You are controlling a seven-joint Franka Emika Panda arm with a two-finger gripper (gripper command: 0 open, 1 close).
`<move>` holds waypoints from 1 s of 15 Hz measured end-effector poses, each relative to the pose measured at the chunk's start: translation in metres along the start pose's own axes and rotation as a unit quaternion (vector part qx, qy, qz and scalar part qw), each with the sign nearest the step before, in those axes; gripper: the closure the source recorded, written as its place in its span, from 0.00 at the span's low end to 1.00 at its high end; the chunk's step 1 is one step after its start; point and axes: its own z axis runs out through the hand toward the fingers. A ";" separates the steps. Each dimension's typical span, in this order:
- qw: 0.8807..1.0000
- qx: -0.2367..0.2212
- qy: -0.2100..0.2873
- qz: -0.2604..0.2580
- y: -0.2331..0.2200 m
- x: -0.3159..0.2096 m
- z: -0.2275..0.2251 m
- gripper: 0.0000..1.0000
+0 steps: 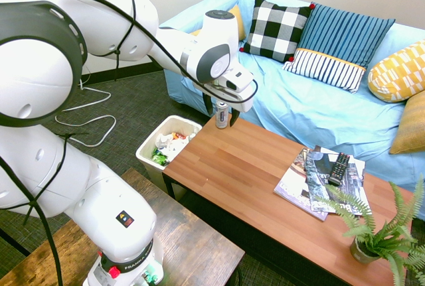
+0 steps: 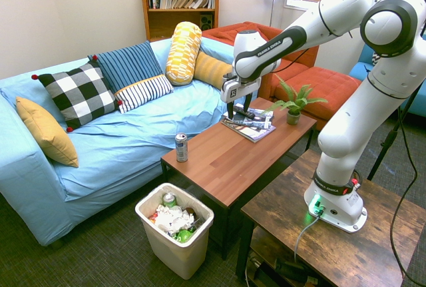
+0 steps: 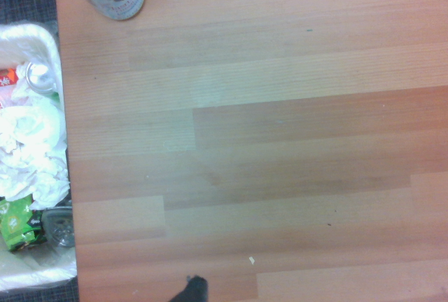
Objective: Throw the can in the trash bin
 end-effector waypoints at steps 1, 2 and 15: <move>1.000 -0.001 -0.001 0.000 0.000 0.000 0.001 0.00; 1.000 -0.003 -0.003 -0.001 0.000 0.000 0.002 0.00; 0.998 0.047 0.043 0.012 -0.195 0.007 0.064 0.00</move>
